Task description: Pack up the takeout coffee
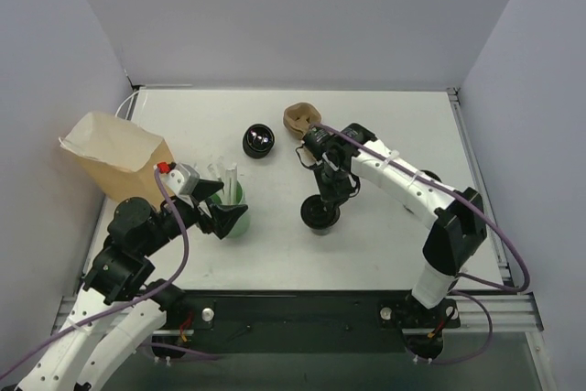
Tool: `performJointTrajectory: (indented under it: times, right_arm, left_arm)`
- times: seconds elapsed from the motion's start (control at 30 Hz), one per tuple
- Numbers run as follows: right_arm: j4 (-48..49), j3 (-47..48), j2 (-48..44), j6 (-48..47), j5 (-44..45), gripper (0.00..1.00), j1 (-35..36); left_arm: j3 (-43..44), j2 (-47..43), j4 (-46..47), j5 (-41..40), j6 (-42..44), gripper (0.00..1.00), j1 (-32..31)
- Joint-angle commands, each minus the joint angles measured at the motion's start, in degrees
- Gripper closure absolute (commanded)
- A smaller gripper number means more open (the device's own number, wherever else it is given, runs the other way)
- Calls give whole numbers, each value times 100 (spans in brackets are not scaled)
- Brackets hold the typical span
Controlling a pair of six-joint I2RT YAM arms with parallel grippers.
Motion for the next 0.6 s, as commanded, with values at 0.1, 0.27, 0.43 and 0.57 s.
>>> performJointTrajectory:
  times: [0.1,0.27,0.43,0.57]
  right_arm:
    - [-945,450,509,125,404,100,8]
    - [-1007,485,606,160,605,100,-27]
    - [-990,564,694,99,554,100,-89]
    - [-963,529,764,72,448,100,-106]
  left_arm:
    - [1,-48,236,67,87,7,-32]
    - [-8,-110,236,32,105,7,-41]
    - [-26,-101,245,67,105,7,-41]
    - [-17,-74,245,85,105,7,-41]
